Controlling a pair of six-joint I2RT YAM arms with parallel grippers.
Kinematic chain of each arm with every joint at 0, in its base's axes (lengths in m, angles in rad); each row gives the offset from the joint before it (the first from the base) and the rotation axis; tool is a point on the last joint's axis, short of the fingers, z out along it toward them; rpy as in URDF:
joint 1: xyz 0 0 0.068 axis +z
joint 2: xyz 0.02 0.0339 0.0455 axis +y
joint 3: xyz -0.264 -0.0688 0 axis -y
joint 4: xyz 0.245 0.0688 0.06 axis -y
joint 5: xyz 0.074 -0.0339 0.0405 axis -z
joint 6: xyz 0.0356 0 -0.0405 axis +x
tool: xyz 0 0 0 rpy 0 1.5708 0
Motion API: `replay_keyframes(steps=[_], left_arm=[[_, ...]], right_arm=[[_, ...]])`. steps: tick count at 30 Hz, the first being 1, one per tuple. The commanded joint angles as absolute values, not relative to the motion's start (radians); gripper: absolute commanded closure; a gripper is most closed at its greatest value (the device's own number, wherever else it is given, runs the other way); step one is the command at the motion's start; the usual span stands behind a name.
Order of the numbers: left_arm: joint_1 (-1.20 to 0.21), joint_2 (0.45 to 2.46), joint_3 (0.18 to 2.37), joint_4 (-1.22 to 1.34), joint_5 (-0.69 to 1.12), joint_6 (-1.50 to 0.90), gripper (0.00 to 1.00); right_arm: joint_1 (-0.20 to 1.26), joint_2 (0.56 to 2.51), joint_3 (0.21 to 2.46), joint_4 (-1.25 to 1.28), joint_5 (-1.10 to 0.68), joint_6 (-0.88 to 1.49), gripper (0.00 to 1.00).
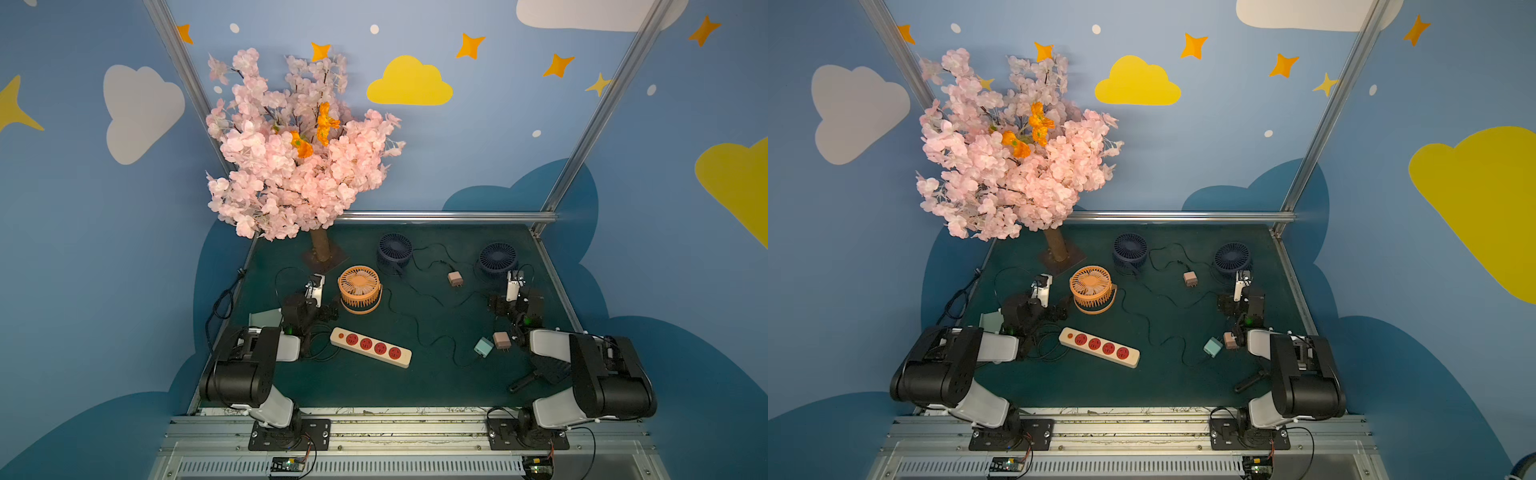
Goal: Plug the desk fan into the power strip
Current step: Pick up the plug from the center of the board.
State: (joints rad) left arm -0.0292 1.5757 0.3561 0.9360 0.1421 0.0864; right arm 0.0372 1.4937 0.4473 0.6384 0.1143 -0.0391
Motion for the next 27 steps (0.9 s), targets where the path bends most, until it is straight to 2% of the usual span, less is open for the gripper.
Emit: replay_keyframes(steps=[1,16,18,20,22,25,27], left_arm=[[-0.036,1.576,0.370,0.943,0.138,0.104,0.00],[-0.029,1.575,0.364,0.950,0.151,0.097,0.00],[-0.017,1.565,0.345,0.981,0.142,0.077,0.00],[-0.012,1.495,0.299,0.999,0.124,0.064,0.00],[-0.012,1.329,0.266,0.906,0.101,0.034,0.00],[-0.017,1.024,0.306,0.504,0.094,-0.048,0.00],[-0.036,0.862,0.327,0.341,0.094,-0.113,0.00]], right_arm=[[0.040,1.478,0.453,0.638,0.114,-0.043,0.02],[0.035,1.475,0.452,0.639,0.101,-0.040,0.02],[0.039,1.458,0.450,0.652,0.146,-0.021,0.02],[0.040,1.389,0.448,0.631,0.203,0.027,0.02],[0.042,1.246,0.460,0.519,0.225,0.086,0.02],[0.017,1.022,0.577,0.107,0.186,0.328,0.02],[0.016,0.948,0.633,-0.036,0.112,0.419,0.04]])
